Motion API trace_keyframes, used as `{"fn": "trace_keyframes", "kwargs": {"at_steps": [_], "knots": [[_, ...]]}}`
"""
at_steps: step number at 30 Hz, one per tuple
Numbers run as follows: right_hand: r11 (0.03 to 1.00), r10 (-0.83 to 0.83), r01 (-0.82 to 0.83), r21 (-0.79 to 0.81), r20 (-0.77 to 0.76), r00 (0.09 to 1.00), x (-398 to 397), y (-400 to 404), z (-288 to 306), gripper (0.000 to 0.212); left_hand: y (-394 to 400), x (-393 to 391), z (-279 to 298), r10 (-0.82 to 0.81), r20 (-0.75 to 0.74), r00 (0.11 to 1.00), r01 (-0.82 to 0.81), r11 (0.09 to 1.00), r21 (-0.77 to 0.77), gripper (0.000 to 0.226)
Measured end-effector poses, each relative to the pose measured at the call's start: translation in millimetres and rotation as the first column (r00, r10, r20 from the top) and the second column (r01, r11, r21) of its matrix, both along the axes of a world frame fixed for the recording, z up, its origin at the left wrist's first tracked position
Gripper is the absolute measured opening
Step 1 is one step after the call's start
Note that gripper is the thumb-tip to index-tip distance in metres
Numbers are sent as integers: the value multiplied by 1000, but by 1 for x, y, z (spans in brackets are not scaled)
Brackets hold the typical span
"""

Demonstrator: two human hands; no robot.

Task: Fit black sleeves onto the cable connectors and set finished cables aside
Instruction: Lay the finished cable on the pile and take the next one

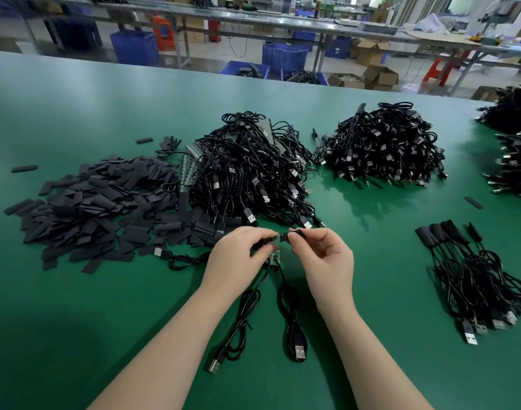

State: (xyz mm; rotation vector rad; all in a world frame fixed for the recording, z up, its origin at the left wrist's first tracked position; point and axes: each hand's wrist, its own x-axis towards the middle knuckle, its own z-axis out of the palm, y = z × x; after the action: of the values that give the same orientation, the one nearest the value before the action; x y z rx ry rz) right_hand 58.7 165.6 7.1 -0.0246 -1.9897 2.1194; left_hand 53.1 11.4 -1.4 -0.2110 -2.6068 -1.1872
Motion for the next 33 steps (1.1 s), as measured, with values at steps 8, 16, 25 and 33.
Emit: {"fn": "trace_keyframes", "kwargs": {"at_steps": [8,16,25,33], "knots": [[999,-20,19,-40,-25,999,1,0,1,29,0,0,-1,-14,9,1000,14,999,30,26],[999,-33,32,-14,-79,996,5,-5,3,22,0,-1,-4,-35,1,999,35,998,45,25],[995,-78,82,63,-73,994,4,-3,0,21,1,-2,-6,-78,3,997,77,983,167,26],[993,-26,35,110,-86,996,3,-1,0,29,1,-2,-7,-147,1,989,142,958,249,25]]}}
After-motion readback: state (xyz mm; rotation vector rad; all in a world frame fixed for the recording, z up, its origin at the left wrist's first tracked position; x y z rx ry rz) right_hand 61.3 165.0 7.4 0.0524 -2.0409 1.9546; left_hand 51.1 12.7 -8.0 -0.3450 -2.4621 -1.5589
